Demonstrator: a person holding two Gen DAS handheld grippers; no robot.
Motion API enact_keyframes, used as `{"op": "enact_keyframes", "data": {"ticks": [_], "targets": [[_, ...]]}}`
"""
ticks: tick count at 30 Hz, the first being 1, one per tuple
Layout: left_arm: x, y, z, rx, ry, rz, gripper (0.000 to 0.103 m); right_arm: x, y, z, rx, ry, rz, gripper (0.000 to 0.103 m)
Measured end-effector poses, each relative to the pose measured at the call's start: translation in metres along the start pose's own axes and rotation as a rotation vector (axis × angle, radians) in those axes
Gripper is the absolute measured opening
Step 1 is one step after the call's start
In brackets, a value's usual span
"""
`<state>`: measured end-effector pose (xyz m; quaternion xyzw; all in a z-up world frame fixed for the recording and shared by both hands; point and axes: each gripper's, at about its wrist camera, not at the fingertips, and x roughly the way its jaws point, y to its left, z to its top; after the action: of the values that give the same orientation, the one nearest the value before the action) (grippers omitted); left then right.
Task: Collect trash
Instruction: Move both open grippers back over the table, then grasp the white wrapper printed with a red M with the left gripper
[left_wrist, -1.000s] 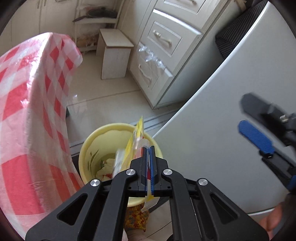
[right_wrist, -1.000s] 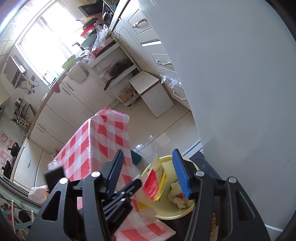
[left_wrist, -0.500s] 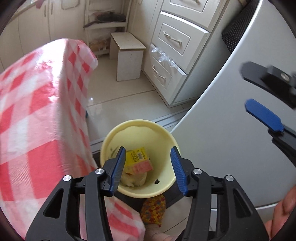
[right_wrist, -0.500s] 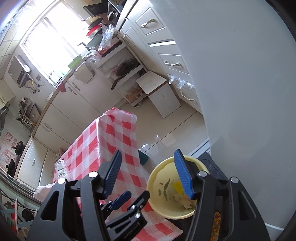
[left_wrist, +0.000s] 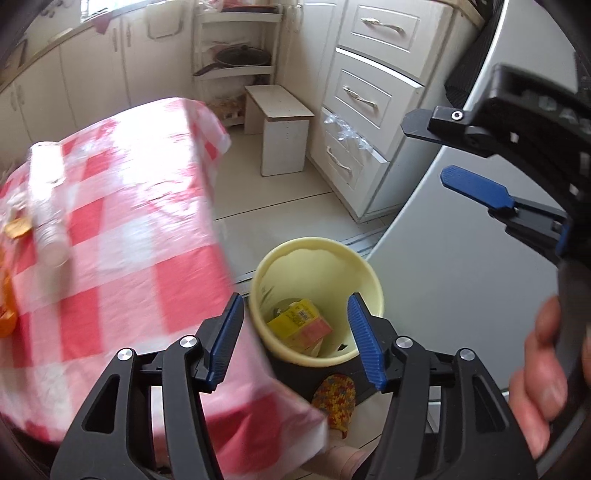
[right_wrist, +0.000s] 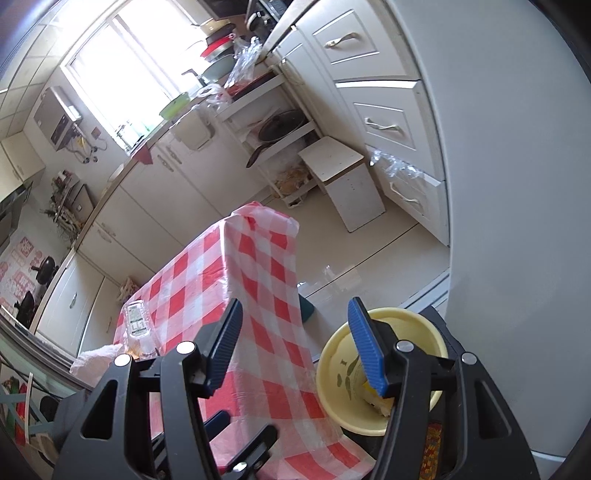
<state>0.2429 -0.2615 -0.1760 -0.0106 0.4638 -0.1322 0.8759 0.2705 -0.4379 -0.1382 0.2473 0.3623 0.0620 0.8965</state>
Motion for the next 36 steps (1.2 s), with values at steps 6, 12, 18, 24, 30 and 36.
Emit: {"op": "enact_keyframes", "data": {"ticks": [6,12,18,24,30,36], "targets": [[-0.046,0.069,-0.032,-0.117,-0.050,0.095,0.060,0.012,0.020,-0.008,-0.052,0.038,0.019,0.058],[-0.100,0.168,-0.056,-0.378,-0.142,0.222,0.066,0.027,0.058,-0.022,-0.131,0.099,0.052,0.060],[-0.134,0.267,-0.075,-0.689,-0.188,0.246,0.072,0.047,0.113,-0.046,-0.243,0.174,0.114,0.061],[-0.122,0.320,-0.077,-0.834,-0.167,0.157,0.076,0.072,0.166,-0.077,-0.329,0.273,0.201,0.061],[-0.091,0.351,-0.071,-0.940,-0.152,0.079,0.077,0.099,0.211,-0.106,-0.393,0.356,0.236,0.061],[-0.070,0.366,-0.065,-0.980,-0.146,0.022,0.076,0.124,0.239,-0.127,-0.440,0.416,0.244,0.061]]}}
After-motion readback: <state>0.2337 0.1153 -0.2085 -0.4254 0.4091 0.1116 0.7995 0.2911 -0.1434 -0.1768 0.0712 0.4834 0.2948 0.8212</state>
